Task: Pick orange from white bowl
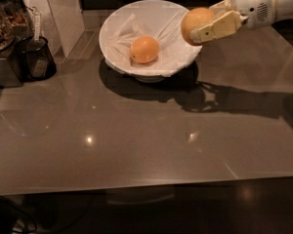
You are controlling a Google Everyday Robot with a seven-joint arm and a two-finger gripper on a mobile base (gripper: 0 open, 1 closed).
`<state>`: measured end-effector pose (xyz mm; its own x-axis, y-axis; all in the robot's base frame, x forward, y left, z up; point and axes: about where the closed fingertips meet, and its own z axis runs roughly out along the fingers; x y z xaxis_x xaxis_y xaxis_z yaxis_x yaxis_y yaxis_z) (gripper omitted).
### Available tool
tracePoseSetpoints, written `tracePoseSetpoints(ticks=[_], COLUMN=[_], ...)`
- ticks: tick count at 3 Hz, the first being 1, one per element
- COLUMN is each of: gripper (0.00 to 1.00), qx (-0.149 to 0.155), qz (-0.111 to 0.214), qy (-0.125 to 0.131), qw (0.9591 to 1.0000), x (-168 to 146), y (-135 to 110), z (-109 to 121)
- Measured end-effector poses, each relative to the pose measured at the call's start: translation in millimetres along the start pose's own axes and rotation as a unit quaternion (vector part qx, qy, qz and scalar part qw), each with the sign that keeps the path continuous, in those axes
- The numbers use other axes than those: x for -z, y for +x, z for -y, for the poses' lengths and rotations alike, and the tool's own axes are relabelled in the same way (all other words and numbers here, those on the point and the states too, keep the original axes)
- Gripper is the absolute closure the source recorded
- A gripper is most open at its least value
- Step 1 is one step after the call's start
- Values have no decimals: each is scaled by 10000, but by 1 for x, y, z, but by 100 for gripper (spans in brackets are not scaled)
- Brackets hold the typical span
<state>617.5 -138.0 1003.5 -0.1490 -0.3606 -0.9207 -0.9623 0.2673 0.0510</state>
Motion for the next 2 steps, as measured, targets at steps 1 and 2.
tracePoseSetpoints(ticks=[1,2], gripper=[100,100], qx=[-322,-322], qz=[342,342], qy=[161,160], qw=[9988,9988], x=[47,47], y=[13,13], z=[-26,-26])
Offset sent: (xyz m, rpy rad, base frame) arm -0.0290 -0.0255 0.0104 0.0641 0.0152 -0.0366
